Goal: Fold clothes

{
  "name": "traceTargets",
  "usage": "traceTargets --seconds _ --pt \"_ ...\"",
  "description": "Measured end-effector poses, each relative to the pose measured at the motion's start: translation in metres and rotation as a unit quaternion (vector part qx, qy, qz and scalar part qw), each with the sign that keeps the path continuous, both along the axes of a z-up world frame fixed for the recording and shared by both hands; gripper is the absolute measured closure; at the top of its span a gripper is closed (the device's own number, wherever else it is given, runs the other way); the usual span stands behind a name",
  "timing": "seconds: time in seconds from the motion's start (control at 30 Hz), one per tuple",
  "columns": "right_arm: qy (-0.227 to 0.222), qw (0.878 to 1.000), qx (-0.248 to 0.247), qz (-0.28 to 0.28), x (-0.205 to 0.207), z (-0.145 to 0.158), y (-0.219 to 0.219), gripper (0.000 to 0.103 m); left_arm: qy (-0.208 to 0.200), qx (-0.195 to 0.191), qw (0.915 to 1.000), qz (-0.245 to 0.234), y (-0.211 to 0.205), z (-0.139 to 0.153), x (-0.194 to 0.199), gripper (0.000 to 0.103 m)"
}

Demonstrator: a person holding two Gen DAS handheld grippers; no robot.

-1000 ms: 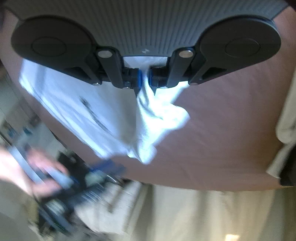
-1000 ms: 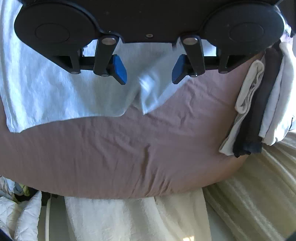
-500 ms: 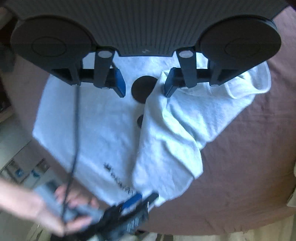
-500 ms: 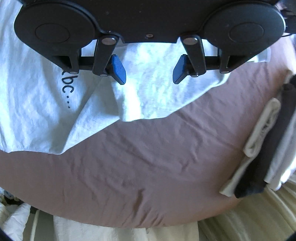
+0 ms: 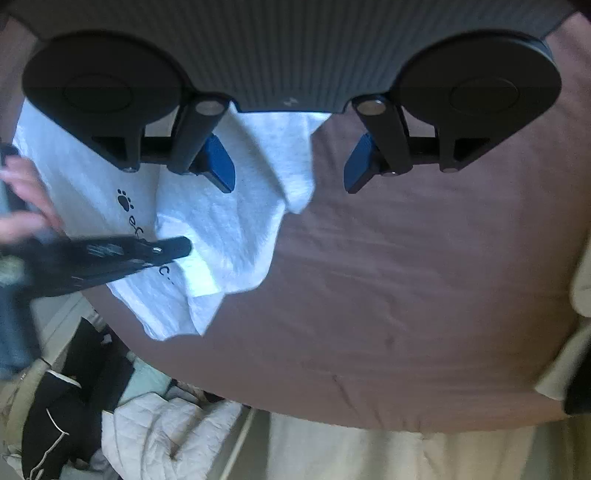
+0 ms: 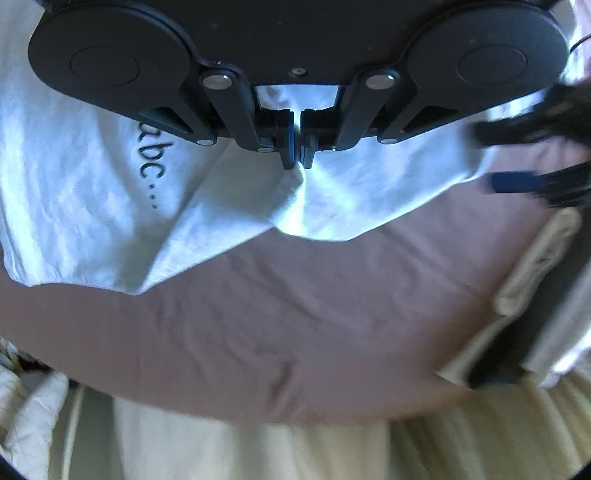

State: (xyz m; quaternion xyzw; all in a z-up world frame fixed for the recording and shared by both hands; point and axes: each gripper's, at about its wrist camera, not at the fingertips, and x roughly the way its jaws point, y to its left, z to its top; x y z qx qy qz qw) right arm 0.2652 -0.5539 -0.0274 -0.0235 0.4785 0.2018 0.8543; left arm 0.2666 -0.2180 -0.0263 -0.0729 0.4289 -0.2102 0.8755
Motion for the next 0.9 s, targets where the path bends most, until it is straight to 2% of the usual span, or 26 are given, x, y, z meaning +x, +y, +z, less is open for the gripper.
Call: traceTargets --seconds 0.03,0.1,0.17,0.2,0.3,0.37,0.43,0.5,0.53,0.6,0.63,0.7,0.73,0.8,0.83,0.9 --pt "-0.010 1.000 0.005 0.008 -0.010 0.004 -0.004 0.099 -0.004 0.004 1.0000 -0.005 -0.003 -0.002 0.000 0.044" --pt "-0.014 1.000 0.017 0.019 -0.026 0.006 -0.013 0.099 -0.016 0.011 0.9996 -0.022 -0.010 -0.003 -0.007 0.081" --pt "-0.007 0.999 0.020 0.028 -0.036 0.003 -0.021 0.099 -0.032 0.022 0.9981 -0.048 -0.016 -0.001 -0.017 0.088" --pt "-0.003 0.999 0.017 0.031 -0.041 0.000 -0.025 0.099 -0.045 0.030 0.9967 -0.061 -0.020 0.000 -0.022 0.097" --pt "0.001 1.000 -0.007 0.024 -0.043 -0.006 -0.033 0.099 -0.103 0.079 0.9869 -0.096 -0.039 0.008 -0.038 0.098" --pt "-0.010 1.000 -0.005 0.012 -0.039 -0.002 -0.039 0.099 -0.129 0.106 0.9811 -0.098 -0.045 0.023 -0.039 0.099" --pt "-0.024 0.999 0.025 -0.012 -0.031 0.009 -0.046 0.093 -0.142 0.120 0.9791 -0.083 -0.044 0.039 -0.027 0.099" --pt "-0.032 0.996 0.065 -0.053 -0.022 0.020 -0.062 0.092 -0.159 0.145 0.9748 -0.057 -0.038 0.058 -0.006 0.099" --pt "-0.034 0.994 0.077 -0.073 -0.018 0.023 -0.071 0.089 -0.174 0.164 0.9700 -0.042 -0.033 0.067 0.004 0.099" --pt "-0.039 0.991 0.072 -0.103 -0.012 0.025 -0.089 0.085 -0.218 0.214 0.9521 0.003 -0.018 0.084 0.027 0.099" --pt "-0.041 0.990 0.063 -0.118 -0.008 0.024 -0.099 0.085 -0.241 0.238 0.9405 0.031 -0.010 0.090 0.039 0.099" --pt "-0.040 0.988 0.034 -0.144 -0.001 0.019 -0.120 0.084 -0.287 0.280 0.9114 0.095 0.009 0.101 0.057 0.099" --pt "-0.039 0.987 0.019 -0.156 0.002 0.015 -0.131 0.084 -0.284 0.276 0.9104 0.119 0.020 0.103 0.065 0.100" --pt "-0.047 0.983 -0.009 -0.178 0.002 0.004 -0.159 0.081 -0.244 0.246 0.9246 0.159 0.042 0.101 0.084 0.099" --pt "-0.047 0.979 -0.022 -0.196 0.001 -0.004 -0.173 0.074 -0.218 0.239 0.9297 0.176 0.050 0.095 0.092 0.099" --pt "-0.030 0.968 -0.027 -0.247 -0.003 -0.020 -0.203 0.073 -0.172 0.233 0.9386 0.188 0.060 0.078 0.107 0.098"
